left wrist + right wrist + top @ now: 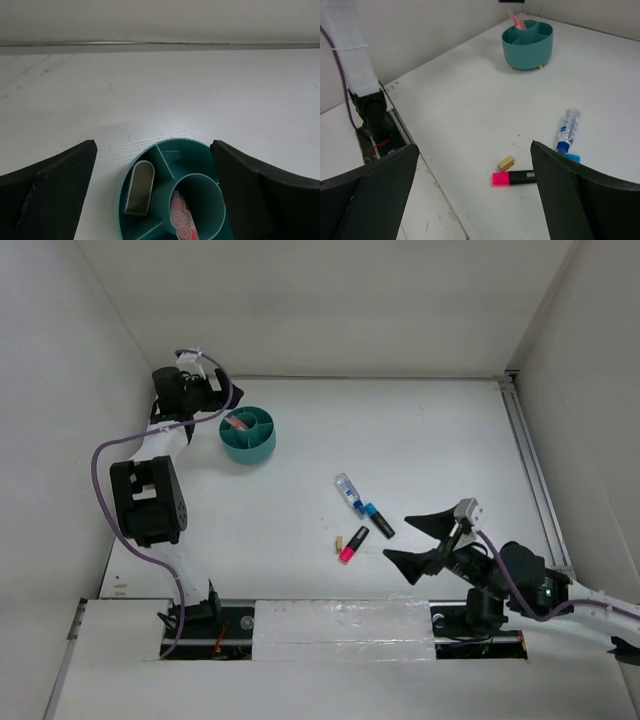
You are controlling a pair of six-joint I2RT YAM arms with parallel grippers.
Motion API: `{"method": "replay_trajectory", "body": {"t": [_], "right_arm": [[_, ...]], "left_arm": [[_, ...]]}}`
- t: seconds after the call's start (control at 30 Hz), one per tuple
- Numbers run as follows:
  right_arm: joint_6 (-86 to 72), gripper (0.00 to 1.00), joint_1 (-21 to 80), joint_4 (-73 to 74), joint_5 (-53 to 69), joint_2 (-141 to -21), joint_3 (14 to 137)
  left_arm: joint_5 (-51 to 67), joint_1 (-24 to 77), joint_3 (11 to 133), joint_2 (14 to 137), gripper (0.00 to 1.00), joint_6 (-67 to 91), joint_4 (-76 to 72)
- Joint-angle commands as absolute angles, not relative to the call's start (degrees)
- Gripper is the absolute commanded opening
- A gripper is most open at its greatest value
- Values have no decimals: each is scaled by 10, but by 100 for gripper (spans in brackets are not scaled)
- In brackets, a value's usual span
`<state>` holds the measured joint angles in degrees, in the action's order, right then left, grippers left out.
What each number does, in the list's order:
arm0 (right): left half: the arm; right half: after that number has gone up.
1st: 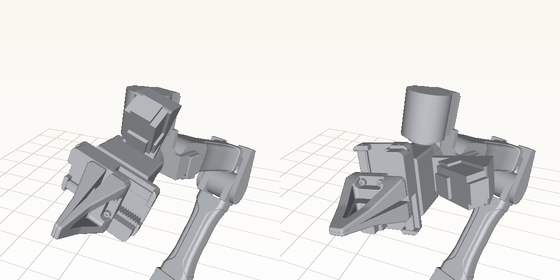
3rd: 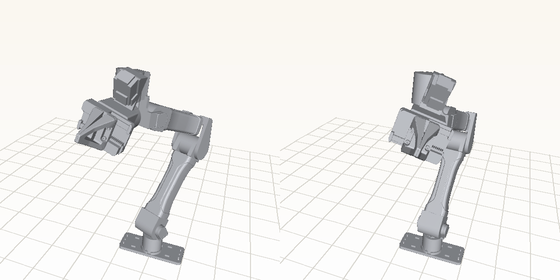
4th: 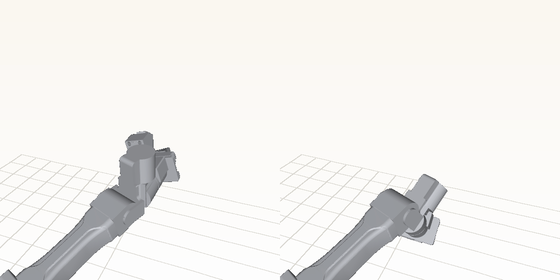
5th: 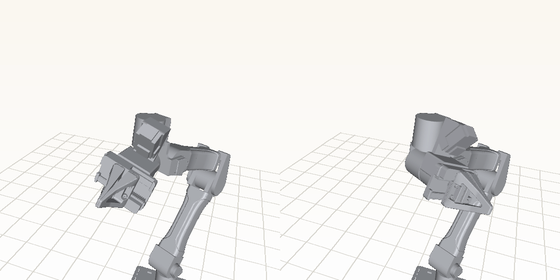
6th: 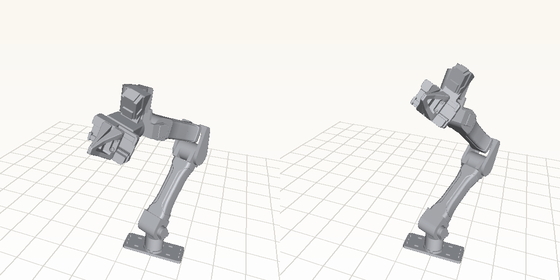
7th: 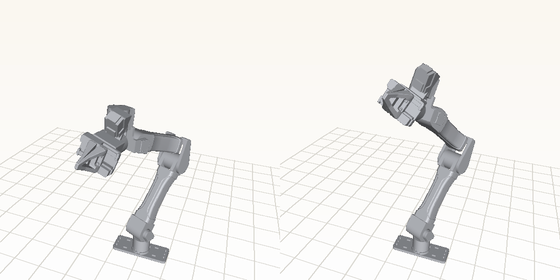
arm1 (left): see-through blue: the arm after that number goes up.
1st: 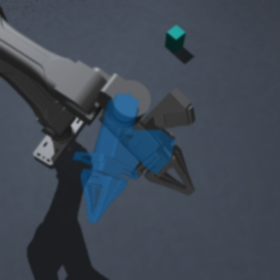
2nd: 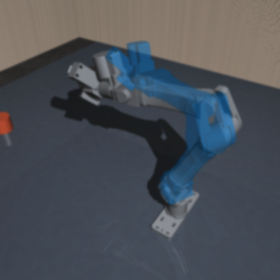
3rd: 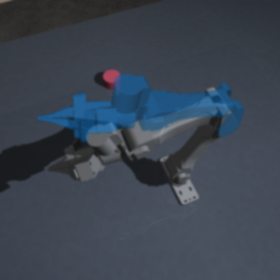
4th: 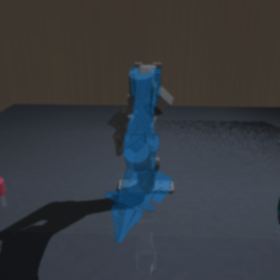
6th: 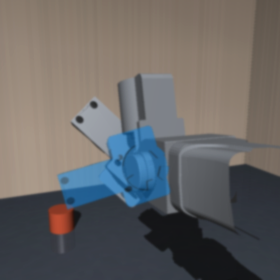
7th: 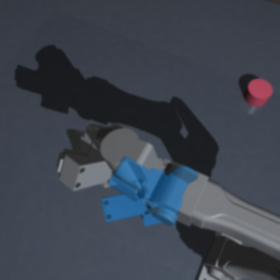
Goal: Sort the stationery into containers
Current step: Place the stapler in the storage box, then pick up the stationery from the center of the board.
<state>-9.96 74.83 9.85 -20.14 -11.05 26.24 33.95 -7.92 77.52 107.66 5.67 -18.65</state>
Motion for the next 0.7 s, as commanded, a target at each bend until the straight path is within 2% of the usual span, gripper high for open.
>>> {"method": "replay_trajectory", "body": {"t": [0.0,0.1,0.27,0.43,0.53,0.67], "right_arm": [[-116,100,751,83,-239,-159,270],[-128,100,751,83,-281,-211,286],[-191,100,751,148,-361,-387,346],[-248,97,751,172,-381,-521,418],[-258,95,751,159,-388,-557,430],[-258,90,734,130,-377,-571,430]], "left_arm": [[299,-78,817,1021,100,76,-186],[251,-78,840,1010,100,110,-172],[180,-78,874,956,100,142,-150],[146,-78,907,877,100,195,-93],[125,-78,832,774,100,327,-103],[197,-78,702,647,100,423,-166]]}}
